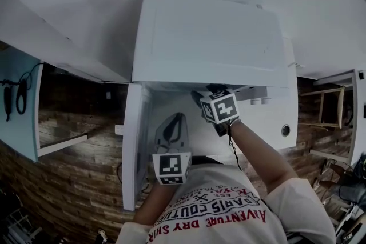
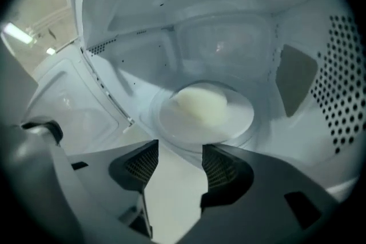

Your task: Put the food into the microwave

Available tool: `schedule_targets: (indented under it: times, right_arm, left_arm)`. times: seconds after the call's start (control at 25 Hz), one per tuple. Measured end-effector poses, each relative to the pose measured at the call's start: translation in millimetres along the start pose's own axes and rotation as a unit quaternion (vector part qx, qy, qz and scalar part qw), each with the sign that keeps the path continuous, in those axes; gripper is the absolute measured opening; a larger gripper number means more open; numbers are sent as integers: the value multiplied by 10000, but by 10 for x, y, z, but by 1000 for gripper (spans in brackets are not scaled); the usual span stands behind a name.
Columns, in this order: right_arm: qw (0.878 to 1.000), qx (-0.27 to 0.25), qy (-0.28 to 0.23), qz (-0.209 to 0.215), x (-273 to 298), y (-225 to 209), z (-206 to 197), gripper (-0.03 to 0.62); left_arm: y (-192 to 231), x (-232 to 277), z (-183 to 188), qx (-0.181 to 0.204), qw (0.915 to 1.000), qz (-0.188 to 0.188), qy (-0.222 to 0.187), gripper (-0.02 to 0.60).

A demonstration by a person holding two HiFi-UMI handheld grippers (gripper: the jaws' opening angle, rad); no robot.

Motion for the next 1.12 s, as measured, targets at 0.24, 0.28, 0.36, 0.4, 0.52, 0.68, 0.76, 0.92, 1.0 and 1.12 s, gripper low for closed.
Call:
schedule_targets:
  times: [0.24, 0.28, 0.36, 0.4, 0.52, 0.68, 0.76, 0.92, 1.0, 1.12]
  right_arm:
    - [9950, -681, 714, -174, -41, -32, -114, 202]
    - [9944, -726, 738, -223, -44, -40, -133, 196]
    - [9940, -767, 726, -272, -42, -49, -146, 196]
    - [9944, -752, 697, -256, -41, -44, -142, 196]
    - [9961, -681, 509, -224, -84, -14, -114, 187]
    - [9988, -317, -19, -360, -308, -10, -94, 99]
    - [9984, -98, -390, -395, -478, 9, -79, 39]
    - [9945, 149, -1028, -139, -835, 126, -63, 14]
    - [9909, 232, -1325, 6, -1007, 189, -45, 12]
    - [9833, 263, -1801, 80, -1271, 265, -3, 12]
  left_arm:
    - [-3, -57, -86, -53, 10000, 36, -2, 18]
    - [-4, -64, -83, -59, 10000, 37, -3, 18]
    - [1, -73, -49, -45, 10000, 55, -30, 18]
    - [8, -77, -38, -30, 10000, 71, -39, 18]
    - [19, -87, -28, 2, 9999, 96, -35, 18]
    - [-23, -79, 28, 44, 10000, 63, -47, 18]
    - [-64, -80, 72, 92, 9999, 41, -84, 18]
    - [-182, -107, 165, 188, 9997, -7, -169, 18]
    - [-236, -125, 229, 239, 9995, -29, -214, 18]
    - [-310, -165, 357, 307, 9989, -61, -337, 18]
Point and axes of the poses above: the fingertips, and each gripper's own axes: x forward along the fingers, y to its left, z out of its top, the point moved 5 cm from there along -x, backward along the fingers, and after that the axes turned 2 degrees about -x, right-handed, at the moved point
